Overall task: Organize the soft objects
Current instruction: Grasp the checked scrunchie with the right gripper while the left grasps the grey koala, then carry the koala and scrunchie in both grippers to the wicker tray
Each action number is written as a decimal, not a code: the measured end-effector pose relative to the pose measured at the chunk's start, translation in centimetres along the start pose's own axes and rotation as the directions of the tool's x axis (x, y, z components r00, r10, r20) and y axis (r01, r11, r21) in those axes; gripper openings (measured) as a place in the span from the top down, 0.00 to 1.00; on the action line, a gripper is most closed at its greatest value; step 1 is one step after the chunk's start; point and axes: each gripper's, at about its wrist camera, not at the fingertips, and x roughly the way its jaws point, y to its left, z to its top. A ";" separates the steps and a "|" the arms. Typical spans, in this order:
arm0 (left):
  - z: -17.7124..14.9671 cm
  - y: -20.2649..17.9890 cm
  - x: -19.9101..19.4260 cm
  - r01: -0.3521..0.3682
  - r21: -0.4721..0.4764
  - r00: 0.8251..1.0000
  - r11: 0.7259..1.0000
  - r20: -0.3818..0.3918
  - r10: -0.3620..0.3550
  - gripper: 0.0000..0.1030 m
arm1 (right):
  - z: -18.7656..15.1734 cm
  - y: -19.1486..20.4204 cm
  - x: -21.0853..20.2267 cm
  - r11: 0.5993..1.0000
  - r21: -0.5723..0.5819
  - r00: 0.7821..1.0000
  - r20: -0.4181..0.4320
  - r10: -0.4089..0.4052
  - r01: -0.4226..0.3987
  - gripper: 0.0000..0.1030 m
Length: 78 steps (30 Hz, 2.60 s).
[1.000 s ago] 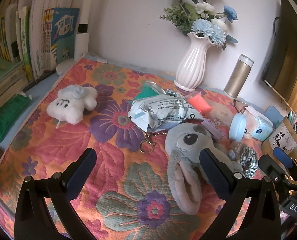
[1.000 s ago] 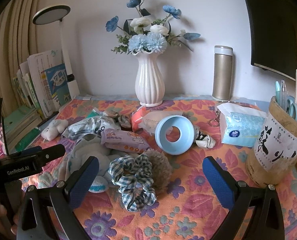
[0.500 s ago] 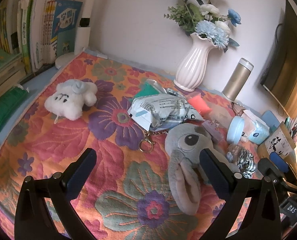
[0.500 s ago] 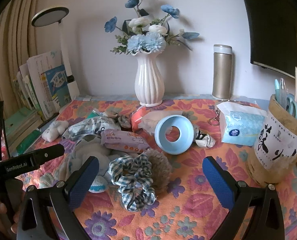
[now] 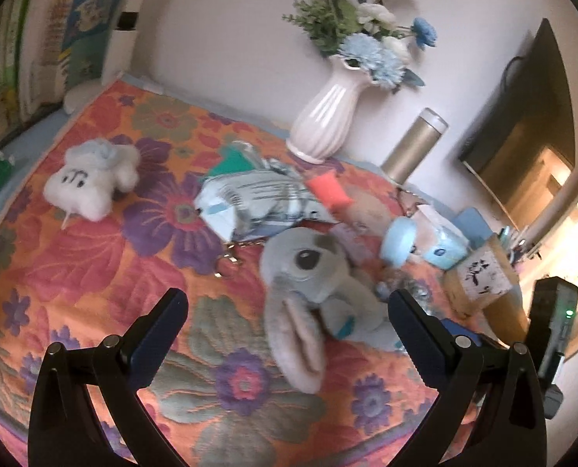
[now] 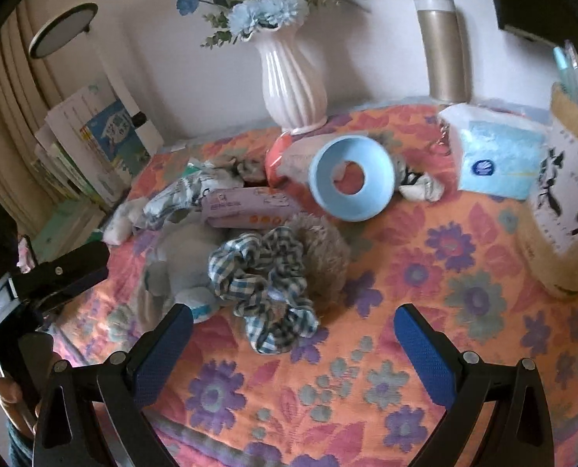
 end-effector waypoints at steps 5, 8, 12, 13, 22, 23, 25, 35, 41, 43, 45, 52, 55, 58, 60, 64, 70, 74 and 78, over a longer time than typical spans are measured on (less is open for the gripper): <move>0.9 -2.0 1.8 -0.024 0.049 0.998 0.998 -0.049 0.027 0.02 | 0.9 0.5 0.7 1.000 -0.018 1.000 -0.009 -0.020 0.020 0.00; 1.6 -2.3 3.6 0.008 0.022 0.995 1.000 -0.096 -0.005 0.05 | 1.9 0.4 1.3 1.000 0.009 1.000 -0.017 -0.013 0.013 0.11; 1.7 -2.7 5.8 0.011 0.003 0.990 1.000 -0.140 -0.010 0.13 | 2.6 -0.7 2.3 0.999 0.034 0.999 -0.044 -0.032 0.034 0.31; 1.6 -2.8 6.2 0.015 0.003 0.989 1.000 -0.148 -0.014 0.13 | 2.6 -1.0 2.6 0.999 0.045 0.998 -0.055 -0.024 0.027 0.32; 0.7 -3.4 6.5 -0.107 0.084 0.987 0.991 -0.109 0.116 0.33 | 2.3 -1.1 3.6 0.997 0.066 0.998 -0.054 -0.023 0.027 0.53; 0.7 -3.4 6.3 -0.111 0.087 0.988 0.990 -0.102 0.120 0.38 | 2.3 -0.9 3.3 0.998 0.059 0.999 -0.041 -0.028 0.031 0.53; 0.6 -3.5 5.5 -0.119 0.098 0.989 0.988 -0.076 0.127 0.48 | 2.1 -0.7 2.6 0.998 0.041 0.999 -0.019 -0.039 0.039 0.59; 0.0 -4.6 0.1 -0.060 0.163 0.998 0.985 -0.018 0.064 0.68 | 1.8 1.3 -2.2 0.999 -0.026 0.995 0.094 -0.021 0.024 0.59; -1.1 -4.8 1.3 -0.126 0.164 0.988 0.978 -0.066 0.138 0.54 | 0.8 1.8 -4.0 0.999 -0.037 0.994 0.106 -0.015 0.019 0.59; -1.5 -4.9 2.0 -0.187 0.181 0.978 0.966 -0.056 0.199 0.29 | 0.4 1.5 -4.2 0.999 -0.035 0.995 0.101 -0.014 0.018 0.59; -2.0 -4.7 2.6 -0.241 0.184 0.965 0.953 -0.057 0.256 0.17 | 0.0 1.1 -4.4 0.999 -0.030 0.996 0.093 -0.015 0.018 0.59; -2.1 -3.9 4.2 -0.203 0.083 0.965 0.976 -0.150 0.213 0.17 | -0.1 -0.4 -4.2 1.000 0.007 0.997 0.076 0.010 -0.011 0.59; -2.6 -3.5 4.8 -0.086 0.008 0.979 0.996 -0.183 0.086 0.44 | -0.2 -0.4 -3.9 1.000 0.006 0.998 0.070 0.010 -0.010 0.59; -3.4 -4.9 3.6 -0.098 0.080 0.986 0.992 -0.129 0.108 0.48 | -0.3 -0.2 -4.0 1.000 -0.002 0.997 0.076 -0.002 0.002 0.59; -3.7 -5.5 2.4 -0.050 0.096 0.993 0.994 -0.104 0.060 0.49 | -0.2 -0.1 -4.6 1.000 -0.009 0.996 0.093 -0.005 0.006 0.59; -3.5 -5.9 -1.1 0.044 0.101 0.998 0.994 -0.043 -0.040 0.50 | 0.0 0.6 -6.1 1.000 -0.020 0.991 0.130 -0.014 0.017 0.59; -3.1 -6.5 -5.7 0.097 0.146 0.994 0.984 0.040 -0.104 0.60 | 0.2 1.9 -8.3 0.998 -0.046 0.984 0.173 -0.033 0.041 0.59; -2.5 -6.3 -6.7 0.129 0.125 0.989 0.984 0.057 -0.137 0.60 | -0.2 1.3 -10.2 0.999 -0.028 0.981 0.194 -0.024 0.030 0.59; -2.0 -6.6 -7.5 0.218 0.097 0.973 0.971 0.056 -0.224 0.60 | -0.5 0.1 -12.8 1.000 -0.004 0.973 0.230 -0.027 0.029 0.59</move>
